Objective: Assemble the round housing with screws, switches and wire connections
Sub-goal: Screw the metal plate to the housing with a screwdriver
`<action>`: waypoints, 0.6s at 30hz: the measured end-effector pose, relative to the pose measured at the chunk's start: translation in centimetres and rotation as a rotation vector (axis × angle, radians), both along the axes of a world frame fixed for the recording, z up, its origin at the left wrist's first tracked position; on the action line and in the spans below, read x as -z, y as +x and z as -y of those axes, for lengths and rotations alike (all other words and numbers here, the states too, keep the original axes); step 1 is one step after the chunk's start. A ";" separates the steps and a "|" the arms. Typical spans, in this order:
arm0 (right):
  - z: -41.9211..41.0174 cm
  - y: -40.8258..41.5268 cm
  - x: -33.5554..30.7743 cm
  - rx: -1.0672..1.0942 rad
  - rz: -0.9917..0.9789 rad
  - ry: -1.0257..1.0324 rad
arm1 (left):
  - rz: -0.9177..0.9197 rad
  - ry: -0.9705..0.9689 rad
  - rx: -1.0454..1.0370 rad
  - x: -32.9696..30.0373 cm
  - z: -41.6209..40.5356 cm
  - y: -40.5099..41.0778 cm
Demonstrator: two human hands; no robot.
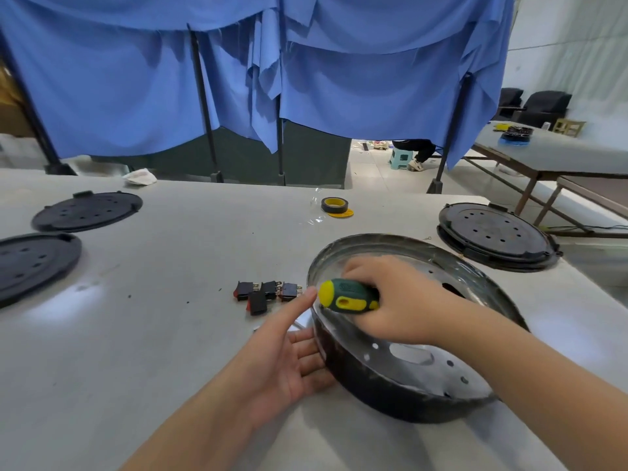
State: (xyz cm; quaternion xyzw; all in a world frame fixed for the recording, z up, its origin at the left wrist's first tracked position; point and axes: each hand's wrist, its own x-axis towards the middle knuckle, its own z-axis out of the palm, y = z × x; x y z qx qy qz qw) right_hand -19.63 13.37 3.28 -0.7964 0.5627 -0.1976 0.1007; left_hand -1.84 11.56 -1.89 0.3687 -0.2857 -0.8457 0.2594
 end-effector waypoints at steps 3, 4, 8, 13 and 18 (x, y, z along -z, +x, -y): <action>-0.3 -0.2 0.2 -0.041 -0.024 -0.006 | 0.008 0.003 0.003 0.1 0.0 0.0; -0.4 -0.3 0.3 -0.056 -0.035 -0.007 | 0.010 0.003 0.005 0.1 0.0 0.0; -0.5 -0.5 0.5 -0.067 -0.088 -0.027 | 0.025 0.003 0.004 0.1 0.0 0.0; 0.4 0.1 0.3 -0.058 0.003 -0.041 | 0.032 -0.011 0.011 0.0 0.0 0.0; 1.5 0.4 -0.4 -0.049 0.040 0.083 | 0.027 -0.003 0.004 0.0 0.0 -0.1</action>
